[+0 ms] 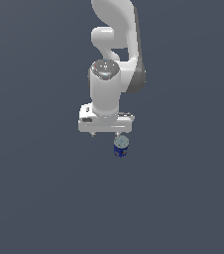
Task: Pick up the object and move it to a goal position.
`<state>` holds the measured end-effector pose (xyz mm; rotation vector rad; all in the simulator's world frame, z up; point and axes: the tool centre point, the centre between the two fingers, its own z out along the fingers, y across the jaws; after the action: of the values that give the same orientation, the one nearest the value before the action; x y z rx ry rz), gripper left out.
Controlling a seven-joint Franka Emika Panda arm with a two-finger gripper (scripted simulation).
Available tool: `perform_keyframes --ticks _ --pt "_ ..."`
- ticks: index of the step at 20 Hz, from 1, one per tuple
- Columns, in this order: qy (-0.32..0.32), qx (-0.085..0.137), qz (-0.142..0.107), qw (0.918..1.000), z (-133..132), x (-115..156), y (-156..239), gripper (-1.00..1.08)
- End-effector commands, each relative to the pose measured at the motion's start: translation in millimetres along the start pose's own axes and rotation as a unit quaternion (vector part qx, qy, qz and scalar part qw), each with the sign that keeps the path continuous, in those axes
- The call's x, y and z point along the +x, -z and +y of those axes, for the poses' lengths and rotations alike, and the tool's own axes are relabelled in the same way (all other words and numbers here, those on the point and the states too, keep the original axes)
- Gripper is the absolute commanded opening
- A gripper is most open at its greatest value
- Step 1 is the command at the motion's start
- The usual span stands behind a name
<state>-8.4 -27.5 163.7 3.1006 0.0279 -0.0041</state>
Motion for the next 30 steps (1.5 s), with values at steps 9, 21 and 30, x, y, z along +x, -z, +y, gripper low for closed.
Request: perform_keyframes --ticks 9,21,30 --pt "0.005 -0.012 -0.015 0.9998 22.4 -7.5 -5.4 1.00" --pt "-0.001 0.003 -0.006 1.0000 -24.2 -5.1 -21.0 1.00" --pt "-0.008 0.020 0.001 0.9998 -72.7 -6.8 -36.3 1.00"
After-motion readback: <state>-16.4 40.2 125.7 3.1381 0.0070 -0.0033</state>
